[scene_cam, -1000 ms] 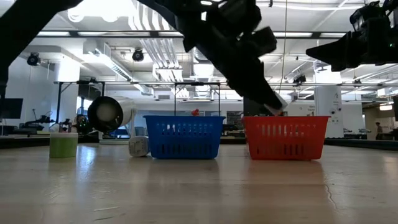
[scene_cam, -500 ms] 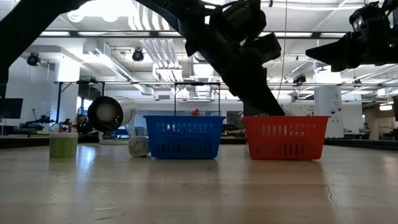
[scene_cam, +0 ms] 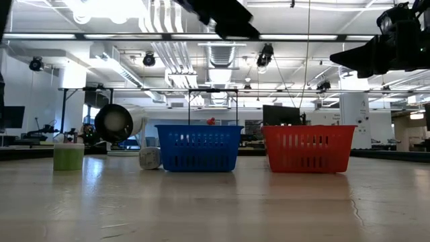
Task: Sort adapters and digital timers
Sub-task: Put the light green charger adaptor into the red bin
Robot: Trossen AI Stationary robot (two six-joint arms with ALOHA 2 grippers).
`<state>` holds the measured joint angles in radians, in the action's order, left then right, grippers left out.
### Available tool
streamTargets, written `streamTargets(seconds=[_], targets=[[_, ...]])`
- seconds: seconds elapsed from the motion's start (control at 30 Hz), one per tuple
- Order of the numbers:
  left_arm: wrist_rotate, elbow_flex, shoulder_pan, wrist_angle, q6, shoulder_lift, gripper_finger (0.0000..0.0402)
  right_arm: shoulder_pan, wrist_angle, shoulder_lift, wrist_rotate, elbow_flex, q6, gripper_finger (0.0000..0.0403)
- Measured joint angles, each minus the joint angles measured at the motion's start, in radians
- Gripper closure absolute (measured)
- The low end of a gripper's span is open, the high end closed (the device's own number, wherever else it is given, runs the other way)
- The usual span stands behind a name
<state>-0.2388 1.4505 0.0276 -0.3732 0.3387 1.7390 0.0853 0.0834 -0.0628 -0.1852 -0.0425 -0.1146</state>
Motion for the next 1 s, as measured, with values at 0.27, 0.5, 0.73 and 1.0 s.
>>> streamTargets(seconds=[0.27, 0.5, 0.73, 1.0], targets=[[0.105, -0.478, 0.000, 0.257, -0.088, -0.491, 0.0188, 0.000, 0.002, 0.000, 0.000, 0.000, 0.008, 0.0394], [0.134, -0.733, 0.000, 0.274, -0.205, -0.823, 0.0385, 0.000, 0.003, 0.000, 0.000, 0.000, 0.011, 0.0394], [0.136, -0.993, 0.000, 0.449, -0.278, -1.035, 0.0393, 0.001, 0.003, 0.000, 0.000, 0.000, 0.011, 0.0394], [0.171, -1.237, 0.003, 0.694, -0.351, -1.245, 0.0393, 0.001, 0.002, 0.000, 0.000, 0.000, 0.011, 0.0394]])
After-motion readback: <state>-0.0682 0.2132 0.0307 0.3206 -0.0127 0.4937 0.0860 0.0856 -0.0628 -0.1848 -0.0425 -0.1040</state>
